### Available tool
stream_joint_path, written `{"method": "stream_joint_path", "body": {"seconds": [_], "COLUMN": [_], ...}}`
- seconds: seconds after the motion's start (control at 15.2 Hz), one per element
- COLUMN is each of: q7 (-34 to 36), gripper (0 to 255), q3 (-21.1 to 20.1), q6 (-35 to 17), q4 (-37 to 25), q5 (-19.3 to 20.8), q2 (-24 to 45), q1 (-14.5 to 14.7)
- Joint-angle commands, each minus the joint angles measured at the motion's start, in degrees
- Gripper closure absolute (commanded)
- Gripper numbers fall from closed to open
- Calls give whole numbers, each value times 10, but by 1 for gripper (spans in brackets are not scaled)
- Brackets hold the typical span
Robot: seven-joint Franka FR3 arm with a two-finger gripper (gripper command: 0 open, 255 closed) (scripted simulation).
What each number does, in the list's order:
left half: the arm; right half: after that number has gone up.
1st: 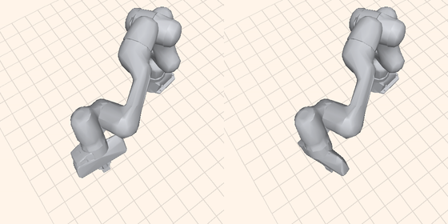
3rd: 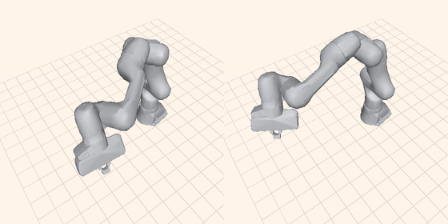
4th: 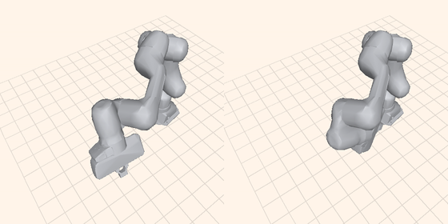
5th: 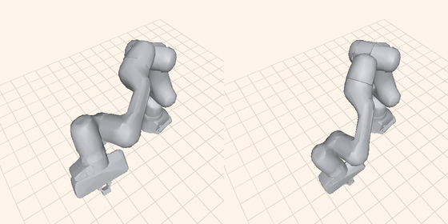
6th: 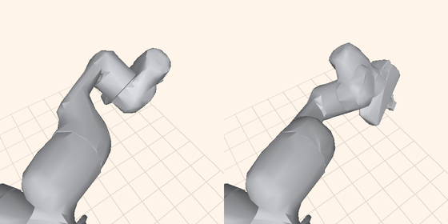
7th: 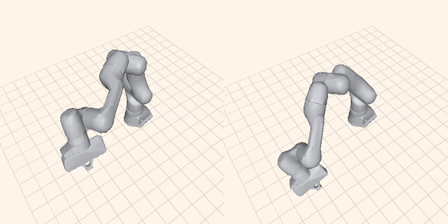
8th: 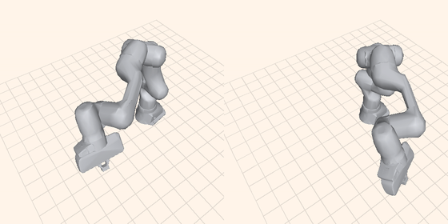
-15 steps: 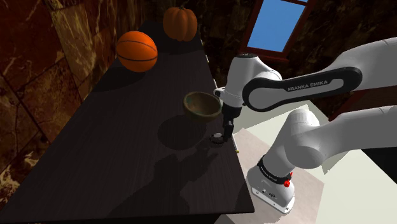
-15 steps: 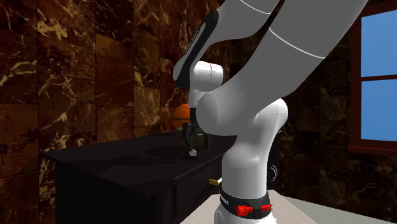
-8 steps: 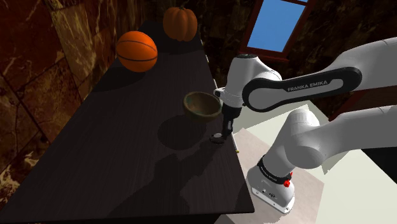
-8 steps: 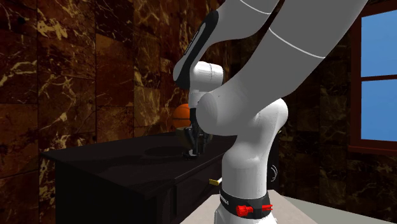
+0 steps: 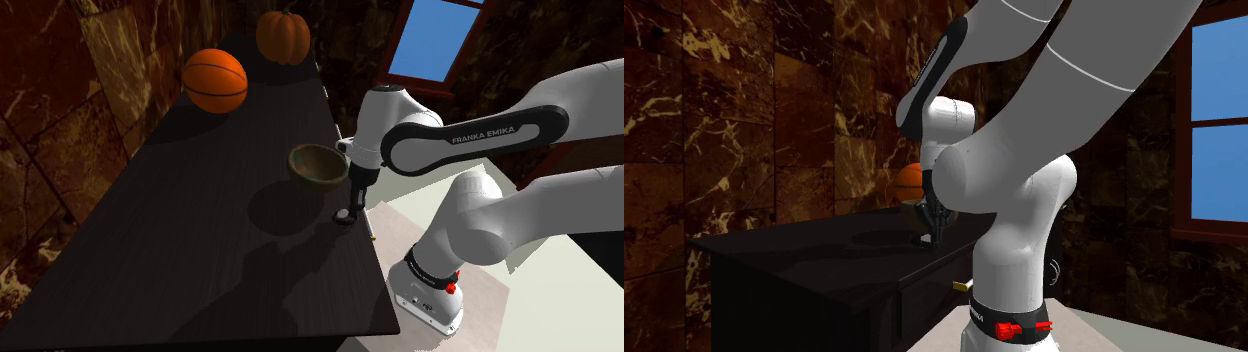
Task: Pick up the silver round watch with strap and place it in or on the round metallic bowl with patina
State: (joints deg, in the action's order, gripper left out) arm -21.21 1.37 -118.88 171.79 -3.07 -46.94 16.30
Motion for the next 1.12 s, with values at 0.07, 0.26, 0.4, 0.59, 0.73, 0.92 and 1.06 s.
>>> {"method": "stream_joint_path", "body": {"seconds": [0.07, 0.26, 0.4, 0.59, 0.73, 0.92, 1.06], "q7": [1, 3, 4, 6, 7, 8, 9], "gripper": [255, 255, 255, 255, 255, 255, 255], "q3": [0, -1, -1, -1, -1, -1, -1], "q6": [22, 54, 74, 103, 122, 148, 165], "q4": [-10, -27, -39, -58, -71, -91, -105], "q5": [1, 1, 2, 2, 3, 3, 3], "q2": [-12, -27, -35, -46, -51, -58, -61], "q1": [0, -1, -1, -1, -1, -2, -2]}}
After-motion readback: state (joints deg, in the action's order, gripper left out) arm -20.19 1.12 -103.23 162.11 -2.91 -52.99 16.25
